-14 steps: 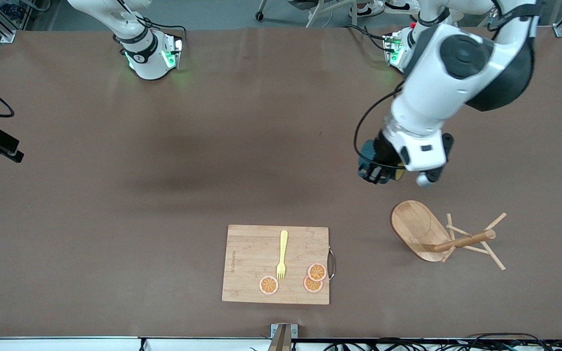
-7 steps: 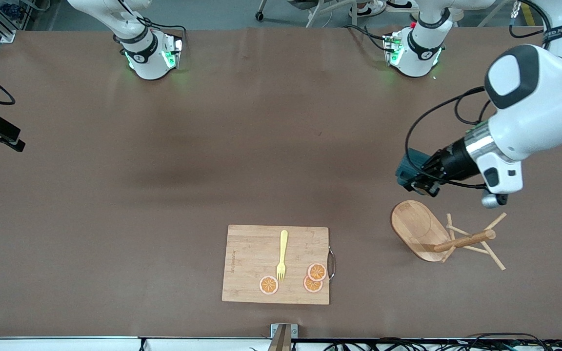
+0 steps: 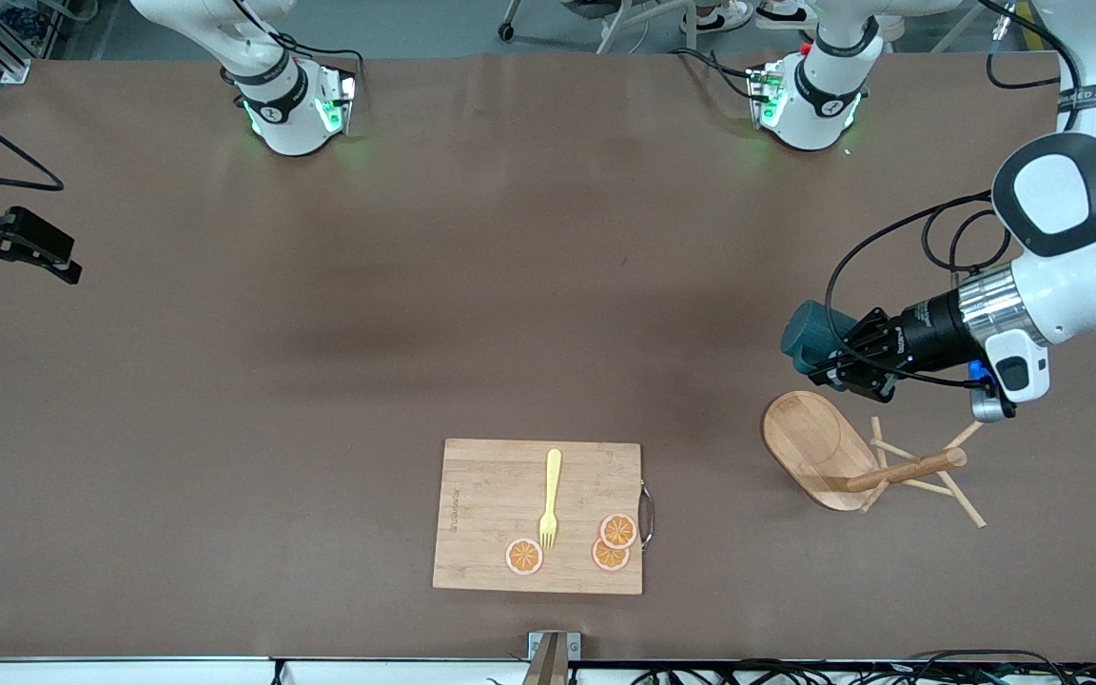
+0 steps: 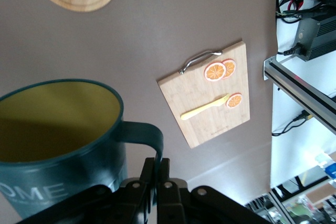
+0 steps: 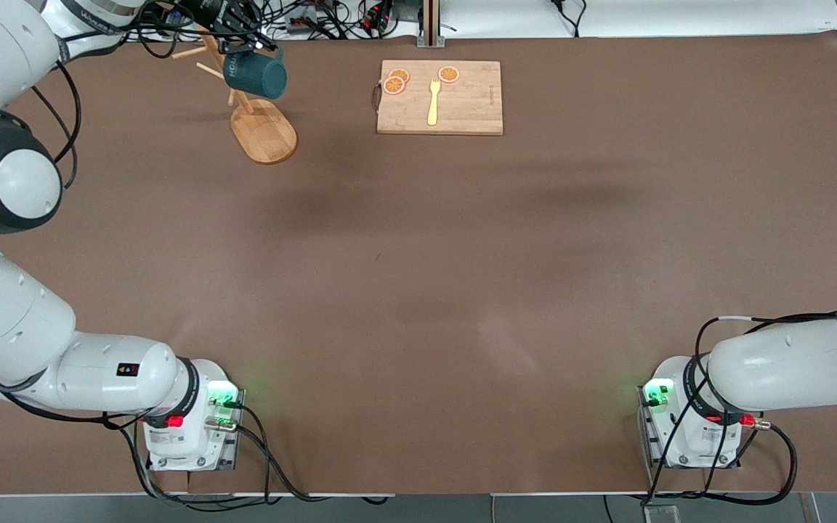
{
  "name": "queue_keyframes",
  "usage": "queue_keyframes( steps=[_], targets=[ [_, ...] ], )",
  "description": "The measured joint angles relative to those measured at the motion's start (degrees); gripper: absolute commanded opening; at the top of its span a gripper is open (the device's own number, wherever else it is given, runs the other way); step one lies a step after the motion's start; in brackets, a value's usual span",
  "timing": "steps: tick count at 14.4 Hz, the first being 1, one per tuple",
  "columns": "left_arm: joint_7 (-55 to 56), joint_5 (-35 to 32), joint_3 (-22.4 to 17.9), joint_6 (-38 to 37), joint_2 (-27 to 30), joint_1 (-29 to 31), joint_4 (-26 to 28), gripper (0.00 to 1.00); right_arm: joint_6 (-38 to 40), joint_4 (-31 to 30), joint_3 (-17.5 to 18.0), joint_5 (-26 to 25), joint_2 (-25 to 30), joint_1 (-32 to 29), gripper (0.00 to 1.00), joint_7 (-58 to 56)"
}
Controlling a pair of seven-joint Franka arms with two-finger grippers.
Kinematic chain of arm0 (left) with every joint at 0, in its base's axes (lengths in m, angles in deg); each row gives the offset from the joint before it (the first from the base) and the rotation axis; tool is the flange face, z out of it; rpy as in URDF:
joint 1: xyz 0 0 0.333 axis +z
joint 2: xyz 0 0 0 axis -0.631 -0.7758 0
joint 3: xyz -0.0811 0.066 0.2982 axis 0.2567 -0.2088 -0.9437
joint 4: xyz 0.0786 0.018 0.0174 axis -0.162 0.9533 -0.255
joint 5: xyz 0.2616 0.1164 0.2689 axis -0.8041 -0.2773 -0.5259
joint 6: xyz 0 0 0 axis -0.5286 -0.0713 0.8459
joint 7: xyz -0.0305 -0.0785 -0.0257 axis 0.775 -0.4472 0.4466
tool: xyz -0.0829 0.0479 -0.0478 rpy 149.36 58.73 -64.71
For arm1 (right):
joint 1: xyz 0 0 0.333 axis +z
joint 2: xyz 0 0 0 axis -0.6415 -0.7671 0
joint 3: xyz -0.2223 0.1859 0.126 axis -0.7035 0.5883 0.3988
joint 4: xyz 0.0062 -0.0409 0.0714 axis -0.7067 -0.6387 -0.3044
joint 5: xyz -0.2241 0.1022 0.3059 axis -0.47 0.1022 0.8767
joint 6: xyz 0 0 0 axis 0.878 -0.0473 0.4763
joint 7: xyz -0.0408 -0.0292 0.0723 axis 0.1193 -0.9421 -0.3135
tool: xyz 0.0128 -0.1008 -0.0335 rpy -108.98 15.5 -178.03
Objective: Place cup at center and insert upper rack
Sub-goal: 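Hang the mug handle onto a mug tree peg with the left gripper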
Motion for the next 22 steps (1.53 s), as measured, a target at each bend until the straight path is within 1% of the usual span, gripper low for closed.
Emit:
queue_keyframes(
  steps=[6, 12, 17, 22],
  targets=[
    [-0.7, 0.8, 0.0, 1.3, -2.6, 2.4, -0.8, 0.01, 0.3, -0.5, -0.6, 0.0, 0.0, -0.1, 1.0, 0.0],
    [-2.0, 0.8, -0.1, 1.3, -5.8, 4.3, -4.9, 0.01, 0.2, -0.5, -0.5, 0.0, 0.0, 0.0, 1.0, 0.0],
    [-3.1, 0.9, -0.1, 2.2, -8.7, 4.7, -7.0, 0.03, 0.0, -0.5, -0.5, 0.0, 0.0, 0.0, 1.0, 0.0],
    [-3.1, 2.5, 0.3, 2.4, -9.2, 4.4, -8.3, 0.04, -1.8, -0.5, -0.5, 0.0, -0.1, 0.0, 1.0, 0.0]
  ],
)
